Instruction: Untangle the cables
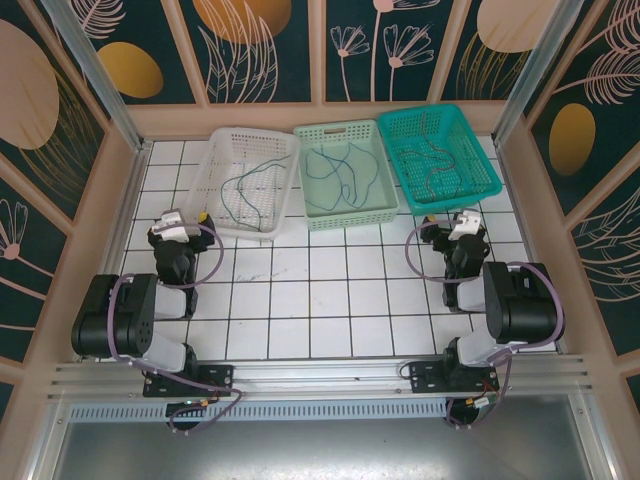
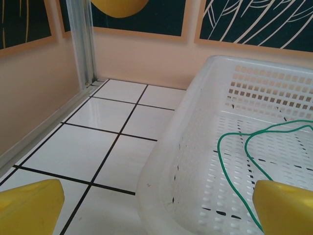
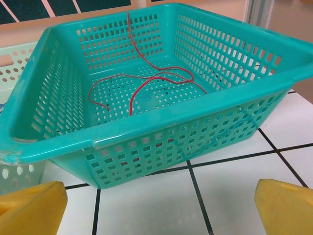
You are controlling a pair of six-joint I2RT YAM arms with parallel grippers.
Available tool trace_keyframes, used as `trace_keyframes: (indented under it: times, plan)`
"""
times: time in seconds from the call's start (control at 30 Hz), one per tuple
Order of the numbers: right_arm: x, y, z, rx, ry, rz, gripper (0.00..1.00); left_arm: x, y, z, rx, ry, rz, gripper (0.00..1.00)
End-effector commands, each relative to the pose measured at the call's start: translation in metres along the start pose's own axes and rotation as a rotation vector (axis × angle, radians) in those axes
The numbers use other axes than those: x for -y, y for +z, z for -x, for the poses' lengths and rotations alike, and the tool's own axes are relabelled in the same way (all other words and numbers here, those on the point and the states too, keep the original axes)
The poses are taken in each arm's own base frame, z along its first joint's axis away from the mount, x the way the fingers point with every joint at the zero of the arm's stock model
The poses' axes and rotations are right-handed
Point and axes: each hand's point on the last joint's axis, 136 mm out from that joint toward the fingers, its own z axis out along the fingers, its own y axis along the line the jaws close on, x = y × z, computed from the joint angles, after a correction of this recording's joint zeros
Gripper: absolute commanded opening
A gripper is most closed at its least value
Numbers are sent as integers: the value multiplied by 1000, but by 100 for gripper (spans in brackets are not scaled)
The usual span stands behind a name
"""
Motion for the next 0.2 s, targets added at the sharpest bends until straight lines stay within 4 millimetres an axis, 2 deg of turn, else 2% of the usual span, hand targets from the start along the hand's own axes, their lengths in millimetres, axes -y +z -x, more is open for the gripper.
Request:
trace_keyframes:
  times: [0.0,0.17]
  plan:
    - [-5,1,13,51,11,27,99,1,-1,8,36,-8,-8,99]
    - [-5,1,13,50,12,28,99,16,5,5,8,33,-92,99]
